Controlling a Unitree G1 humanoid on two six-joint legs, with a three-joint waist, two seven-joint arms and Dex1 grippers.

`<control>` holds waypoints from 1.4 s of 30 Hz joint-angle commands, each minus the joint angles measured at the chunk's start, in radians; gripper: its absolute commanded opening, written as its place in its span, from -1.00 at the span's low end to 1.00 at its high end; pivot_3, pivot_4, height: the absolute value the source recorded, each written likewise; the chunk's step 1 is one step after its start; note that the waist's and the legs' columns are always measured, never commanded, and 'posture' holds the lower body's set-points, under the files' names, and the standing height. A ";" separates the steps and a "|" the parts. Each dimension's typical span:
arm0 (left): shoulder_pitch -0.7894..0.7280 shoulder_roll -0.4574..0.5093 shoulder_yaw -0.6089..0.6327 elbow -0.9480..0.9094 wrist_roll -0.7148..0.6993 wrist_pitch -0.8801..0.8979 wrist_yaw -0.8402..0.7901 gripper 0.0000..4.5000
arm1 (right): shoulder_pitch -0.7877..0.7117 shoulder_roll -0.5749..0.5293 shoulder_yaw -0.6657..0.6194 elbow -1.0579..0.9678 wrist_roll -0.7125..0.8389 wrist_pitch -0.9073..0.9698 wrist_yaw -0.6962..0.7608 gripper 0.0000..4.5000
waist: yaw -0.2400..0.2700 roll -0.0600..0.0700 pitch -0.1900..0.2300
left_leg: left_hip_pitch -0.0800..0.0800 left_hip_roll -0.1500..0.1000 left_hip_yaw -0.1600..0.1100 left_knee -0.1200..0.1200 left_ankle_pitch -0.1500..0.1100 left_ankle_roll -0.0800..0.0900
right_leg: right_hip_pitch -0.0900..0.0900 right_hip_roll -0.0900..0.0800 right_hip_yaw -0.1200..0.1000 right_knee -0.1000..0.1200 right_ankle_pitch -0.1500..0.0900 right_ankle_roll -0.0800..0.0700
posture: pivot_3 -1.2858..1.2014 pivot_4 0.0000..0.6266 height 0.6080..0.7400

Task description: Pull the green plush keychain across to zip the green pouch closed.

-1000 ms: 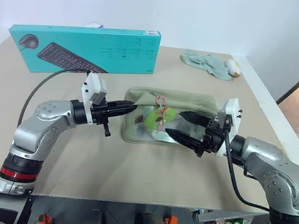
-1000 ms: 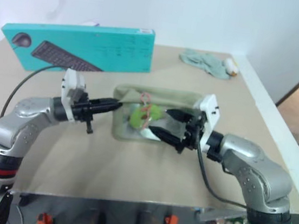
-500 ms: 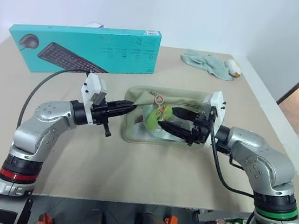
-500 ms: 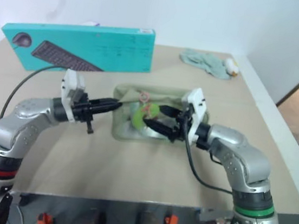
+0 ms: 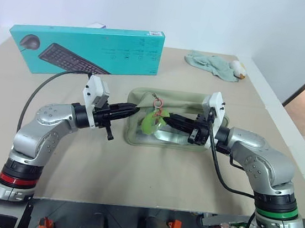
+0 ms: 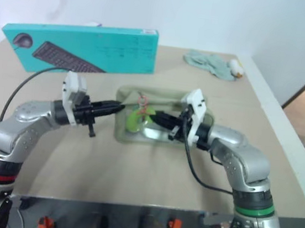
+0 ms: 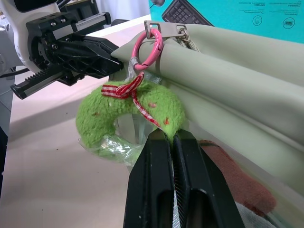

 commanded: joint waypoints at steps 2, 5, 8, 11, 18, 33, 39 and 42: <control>-0.003 0.004 -0.004 -0.024 0.001 -0.003 -0.006 -1.00 | -0.026 -0.003 -0.030 -0.016 -0.001 -0.018 0.007 -0.98 | 0.000 0.000 0.000 | 0.000 0.000 0.000 0.000 0.000 0.000 | 0.000 0.000 0.000 0.000 0.000 0.000 | 0.03 -0.52 1.00; -0.007 0.003 -0.003 -0.016 0.004 -0.005 -0.004 -1.00 | -0.034 -0.017 -0.056 -0.038 0.011 -0.012 0.006 -0.98 | 0.000 0.000 0.000 | 0.000 0.000 0.000 0.000 0.000 0.000 | 0.000 0.000 0.000 0.000 0.000 0.000 | 0.03 -0.52 1.00; -0.008 0.000 0.000 -0.014 0.000 -0.003 -0.002 -1.00 | -0.055 -0.041 -0.094 -0.078 0.046 0.018 -0.003 -0.98 | 0.000 0.000 0.000 | 0.000 0.000 0.000 0.000 0.000 0.000 | 0.000 0.000 0.000 0.000 0.000 0.000 | 0.03 -0.52 1.00; -0.008 0.000 -0.002 -0.010 0.001 -0.004 -0.004 -1.00 | -0.100 -0.080 -0.147 -0.130 0.106 0.072 -0.020 -0.98 | 0.000 0.000 0.000 | 0.000 0.000 0.000 0.000 0.000 0.000 | 0.000 -0.001 0.000 0.000 0.000 0.000 | 0.03 -0.52 1.00; -0.010 -0.010 -0.014 0.001 0.008 -0.013 -0.004 -1.00 | -0.153 -0.142 -0.183 -0.161 0.159 0.127 -0.031 -0.98 | 0.000 0.001 0.000 | 0.000 0.000 0.000 0.000 0.000 0.000 | 0.000 0.000 0.000 0.000 -0.001 -0.001 | 0.03 -0.52 1.00; -0.015 -0.024 -0.022 0.002 0.016 -0.016 -0.004 -1.00 | -0.255 -0.227 -0.164 0.002 0.049 0.019 0.065 -0.98 | 0.000 0.001 0.001 | 0.000 0.000 0.000 0.000 0.000 0.000 | 0.000 0.000 0.000 0.000 0.000 -0.001 | 0.03 -0.52 1.00; -0.013 -0.027 -0.025 -0.009 0.017 -0.006 0.008 -1.00 | -0.266 -0.239 -0.165 0.031 0.023 0.005 0.098 -0.98 | 0.000 0.001 0.001 | 0.000 0.000 0.000 0.000 0.000 0.000 | 0.000 0.000 0.000 0.000 0.000 -0.001 | 0.03 -0.52 1.00; -0.015 -0.028 -0.025 -0.008 0.020 -0.006 0.013 -1.00 | -0.266 -0.247 -0.174 0.036 0.017 0.003 0.106 -0.98 | 0.000 0.001 0.001 | 0.000 0.000 0.000 0.000 0.000 0.000 | 0.000 0.000 0.000 0.000 0.000 -0.001 | 0.03 -0.52 1.00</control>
